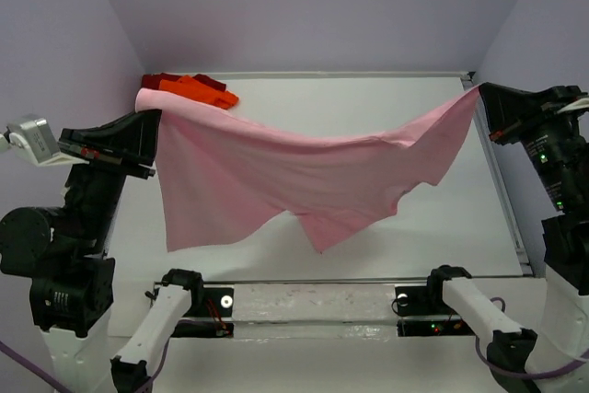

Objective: Fold and stack the t-shirts
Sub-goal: Flatten out the tshirt

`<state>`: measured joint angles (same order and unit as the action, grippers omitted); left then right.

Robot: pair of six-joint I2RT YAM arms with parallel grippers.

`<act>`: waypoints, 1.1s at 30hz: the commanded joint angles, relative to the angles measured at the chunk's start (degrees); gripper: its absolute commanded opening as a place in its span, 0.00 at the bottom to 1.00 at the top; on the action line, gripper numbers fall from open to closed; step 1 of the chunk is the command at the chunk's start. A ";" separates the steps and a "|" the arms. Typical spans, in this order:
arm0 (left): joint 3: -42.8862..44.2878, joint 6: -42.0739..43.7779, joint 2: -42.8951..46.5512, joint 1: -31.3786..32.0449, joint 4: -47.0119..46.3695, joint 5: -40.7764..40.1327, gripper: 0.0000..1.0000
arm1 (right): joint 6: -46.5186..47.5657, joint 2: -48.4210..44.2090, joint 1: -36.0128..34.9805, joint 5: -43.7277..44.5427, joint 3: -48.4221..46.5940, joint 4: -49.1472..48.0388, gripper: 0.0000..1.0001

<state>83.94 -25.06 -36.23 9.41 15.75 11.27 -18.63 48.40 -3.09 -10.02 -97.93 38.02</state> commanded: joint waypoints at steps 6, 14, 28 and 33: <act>9.14 2.38 -19.74 0.52 -3.26 -5.79 0.00 | 0.70 28.87 -0.16 4.48 -22.96 -0.58 0.00; -0.70 2.30 -37.58 -3.60 -13.63 -7.24 0.00 | 4.57 60.91 -0.16 7.56 -43.83 2.41 0.00; 7.34 4.23 -83.96 -5.63 -22.70 1.82 0.02 | 4.92 81.40 -0.16 8.70 -22.66 -17.27 0.00; 13.34 4.05 -91.91 -5.63 -22.25 3.23 0.03 | 6.86 84.14 -0.16 9.67 -22.40 -18.59 0.00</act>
<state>92.01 -21.87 -127.98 4.01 -4.51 11.46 -14.06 132.88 -3.09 -2.07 -119.77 26.06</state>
